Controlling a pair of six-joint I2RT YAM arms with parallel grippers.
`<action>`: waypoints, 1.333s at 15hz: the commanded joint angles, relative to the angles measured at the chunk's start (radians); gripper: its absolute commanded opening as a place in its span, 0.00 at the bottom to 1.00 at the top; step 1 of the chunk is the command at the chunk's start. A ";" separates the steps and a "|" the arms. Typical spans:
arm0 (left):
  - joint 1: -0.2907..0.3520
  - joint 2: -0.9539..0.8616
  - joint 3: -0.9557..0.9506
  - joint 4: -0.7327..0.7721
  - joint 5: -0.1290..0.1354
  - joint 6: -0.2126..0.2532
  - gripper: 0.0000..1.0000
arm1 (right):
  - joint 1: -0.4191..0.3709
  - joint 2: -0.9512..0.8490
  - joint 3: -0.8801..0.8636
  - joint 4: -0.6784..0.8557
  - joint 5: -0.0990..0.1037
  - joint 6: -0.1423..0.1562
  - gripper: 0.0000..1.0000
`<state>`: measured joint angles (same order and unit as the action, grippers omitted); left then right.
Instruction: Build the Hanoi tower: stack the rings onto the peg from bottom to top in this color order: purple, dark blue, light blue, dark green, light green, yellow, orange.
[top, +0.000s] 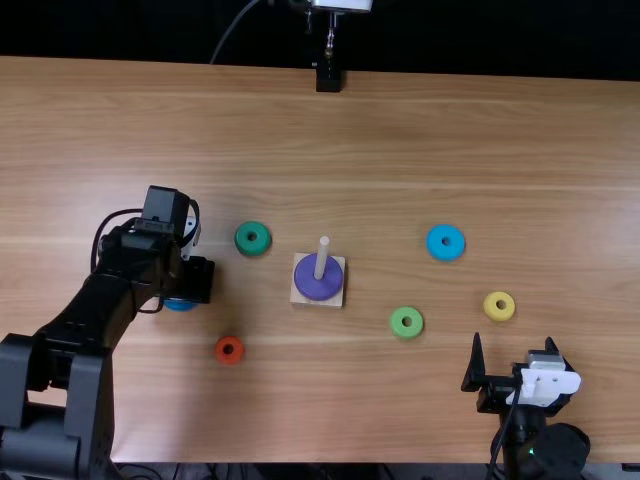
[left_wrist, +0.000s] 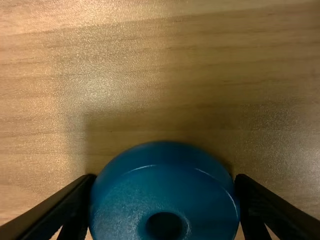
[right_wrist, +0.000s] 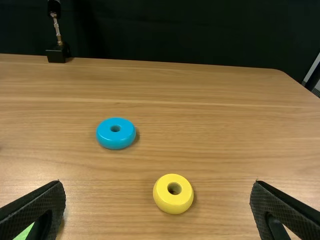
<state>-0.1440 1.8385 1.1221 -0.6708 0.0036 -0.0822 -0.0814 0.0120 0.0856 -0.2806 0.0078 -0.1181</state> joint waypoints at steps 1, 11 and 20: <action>0.007 0.022 -0.047 -0.001 0.033 0.003 0.00 | 0.000 -0.012 -0.070 -0.070 0.000 0.000 1.00; 0.006 -0.058 0.289 -0.419 0.035 -0.006 0.00 | 0.000 -0.012 -0.070 -0.070 0.000 0.000 1.00; -0.081 -0.047 0.742 -0.761 0.035 -0.017 0.00 | 0.000 -0.012 -0.070 -0.070 -0.002 0.000 1.00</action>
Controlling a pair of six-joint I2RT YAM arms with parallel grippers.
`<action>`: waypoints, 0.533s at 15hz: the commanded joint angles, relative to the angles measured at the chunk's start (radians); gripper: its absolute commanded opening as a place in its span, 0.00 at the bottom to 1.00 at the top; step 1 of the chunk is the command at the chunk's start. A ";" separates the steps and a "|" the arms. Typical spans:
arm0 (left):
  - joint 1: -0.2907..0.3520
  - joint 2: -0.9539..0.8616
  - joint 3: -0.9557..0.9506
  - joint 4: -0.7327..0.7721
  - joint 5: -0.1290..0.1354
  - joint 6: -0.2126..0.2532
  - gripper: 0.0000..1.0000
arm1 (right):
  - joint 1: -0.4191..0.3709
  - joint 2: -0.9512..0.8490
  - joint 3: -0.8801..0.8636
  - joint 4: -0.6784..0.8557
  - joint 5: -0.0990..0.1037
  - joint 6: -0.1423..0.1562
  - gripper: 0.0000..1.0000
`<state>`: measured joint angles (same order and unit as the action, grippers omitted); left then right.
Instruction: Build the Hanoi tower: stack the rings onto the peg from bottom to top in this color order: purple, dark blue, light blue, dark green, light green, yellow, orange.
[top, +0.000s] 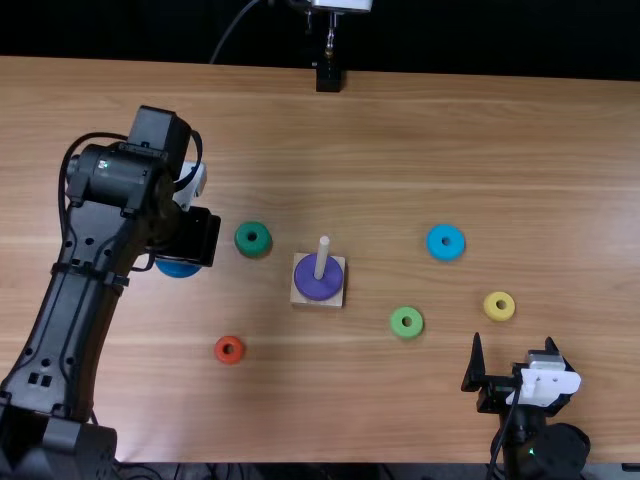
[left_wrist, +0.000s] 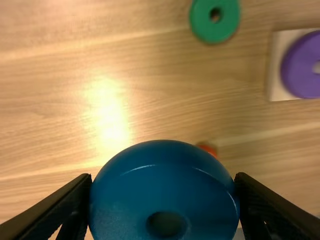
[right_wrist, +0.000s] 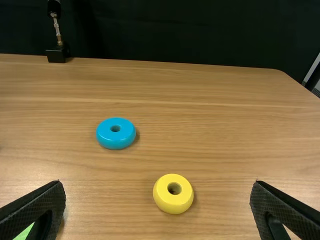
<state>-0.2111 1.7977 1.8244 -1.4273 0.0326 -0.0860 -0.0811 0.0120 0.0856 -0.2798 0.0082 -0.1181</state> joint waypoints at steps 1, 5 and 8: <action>-0.045 0.015 0.076 -0.021 0.006 -0.024 0.00 | 0.000 -0.012 -0.070 -0.071 -0.003 0.000 1.00; -0.148 0.088 0.210 -0.025 0.006 -0.113 0.00 | 0.000 -0.012 -0.070 -0.071 -0.001 0.000 1.00; -0.228 0.155 0.291 -0.025 -0.005 -0.137 0.00 | 0.000 -0.012 -0.070 -0.071 -0.001 0.000 1.00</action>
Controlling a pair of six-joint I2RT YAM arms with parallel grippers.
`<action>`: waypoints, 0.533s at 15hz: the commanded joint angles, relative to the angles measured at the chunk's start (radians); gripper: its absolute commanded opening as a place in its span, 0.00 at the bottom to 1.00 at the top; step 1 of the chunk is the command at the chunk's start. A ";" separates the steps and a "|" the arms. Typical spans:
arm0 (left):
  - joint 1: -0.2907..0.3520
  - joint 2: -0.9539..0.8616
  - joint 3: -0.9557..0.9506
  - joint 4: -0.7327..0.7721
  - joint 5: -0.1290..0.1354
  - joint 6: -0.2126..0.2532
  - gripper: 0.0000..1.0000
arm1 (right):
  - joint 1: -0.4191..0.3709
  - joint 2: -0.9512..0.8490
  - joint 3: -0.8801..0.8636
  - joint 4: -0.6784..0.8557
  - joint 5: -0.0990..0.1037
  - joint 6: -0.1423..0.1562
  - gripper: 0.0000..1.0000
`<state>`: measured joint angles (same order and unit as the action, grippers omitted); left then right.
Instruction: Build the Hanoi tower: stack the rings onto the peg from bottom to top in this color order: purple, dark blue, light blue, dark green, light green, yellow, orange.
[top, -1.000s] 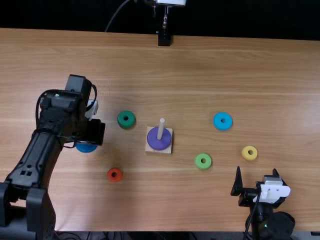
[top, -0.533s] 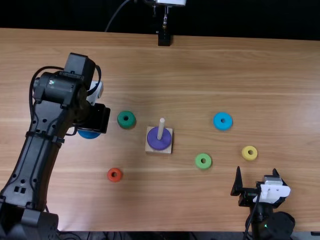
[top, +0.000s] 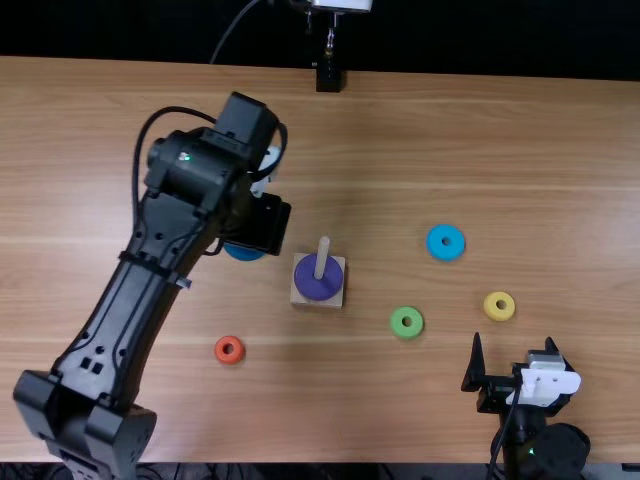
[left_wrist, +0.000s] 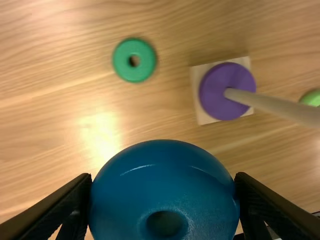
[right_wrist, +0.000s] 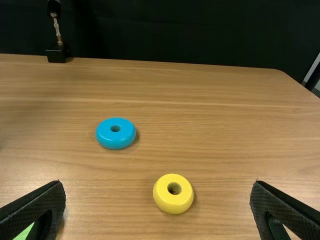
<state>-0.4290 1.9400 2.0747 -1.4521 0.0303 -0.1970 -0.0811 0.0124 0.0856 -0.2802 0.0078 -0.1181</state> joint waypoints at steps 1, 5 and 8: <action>-0.028 0.031 0.065 0.000 -0.003 -0.028 0.00 | 0.000 -0.012 -0.070 -0.071 -0.002 0.000 1.00; -0.093 0.097 0.185 0.000 -0.006 -0.077 0.00 | 0.000 -0.012 -0.070 -0.071 0.000 0.000 1.00; -0.128 0.125 0.214 0.002 -0.006 -0.088 0.00 | 0.000 -0.012 -0.070 -0.071 0.000 0.000 1.00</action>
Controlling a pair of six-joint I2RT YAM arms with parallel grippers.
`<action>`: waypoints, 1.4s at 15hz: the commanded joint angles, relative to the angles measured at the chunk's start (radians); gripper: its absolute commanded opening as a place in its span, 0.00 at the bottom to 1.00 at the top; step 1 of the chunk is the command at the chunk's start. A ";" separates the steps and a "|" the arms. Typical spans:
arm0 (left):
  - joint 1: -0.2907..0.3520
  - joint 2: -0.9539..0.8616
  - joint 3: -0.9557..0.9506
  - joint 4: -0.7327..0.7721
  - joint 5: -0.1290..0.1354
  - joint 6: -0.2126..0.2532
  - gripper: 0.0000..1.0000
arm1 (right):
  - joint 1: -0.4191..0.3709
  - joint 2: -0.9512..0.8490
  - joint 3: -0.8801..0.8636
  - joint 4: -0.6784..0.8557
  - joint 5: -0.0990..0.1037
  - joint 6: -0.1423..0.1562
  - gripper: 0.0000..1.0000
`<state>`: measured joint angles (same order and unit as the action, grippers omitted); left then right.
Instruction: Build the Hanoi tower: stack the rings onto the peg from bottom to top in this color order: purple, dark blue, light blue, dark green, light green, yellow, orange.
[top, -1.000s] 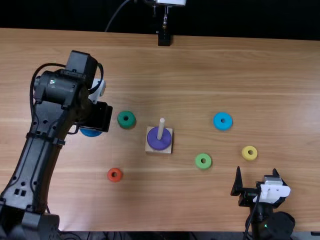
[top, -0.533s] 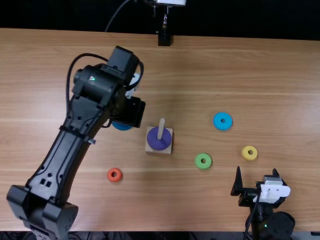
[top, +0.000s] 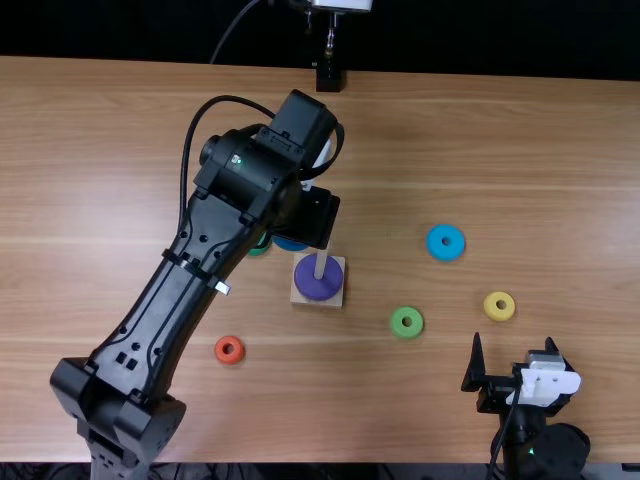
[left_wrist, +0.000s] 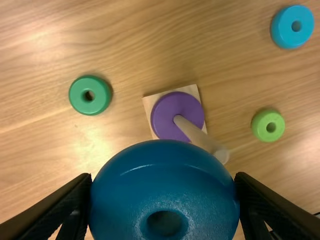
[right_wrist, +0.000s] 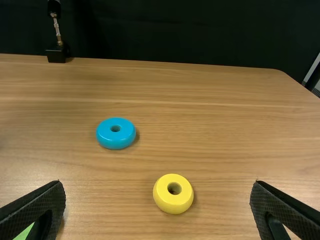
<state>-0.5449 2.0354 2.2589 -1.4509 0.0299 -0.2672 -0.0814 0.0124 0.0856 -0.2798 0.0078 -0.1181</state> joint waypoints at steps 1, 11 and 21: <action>-0.023 0.032 0.031 0.000 -0.006 -0.018 0.00 | 0.000 -0.012 -0.070 -0.071 -0.002 0.000 1.00; -0.073 0.094 0.065 0.004 -0.006 -0.035 0.00 | 0.000 -0.012 -0.070 -0.071 0.000 0.000 1.00; -0.087 0.118 0.065 0.015 -0.004 -0.060 0.00 | 0.000 -0.012 -0.070 -0.071 0.000 0.000 1.00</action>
<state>-0.6220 2.1311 2.2898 -1.4364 0.0299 -0.3183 -0.0811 0.0120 0.0860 -0.2802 0.0078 -0.1181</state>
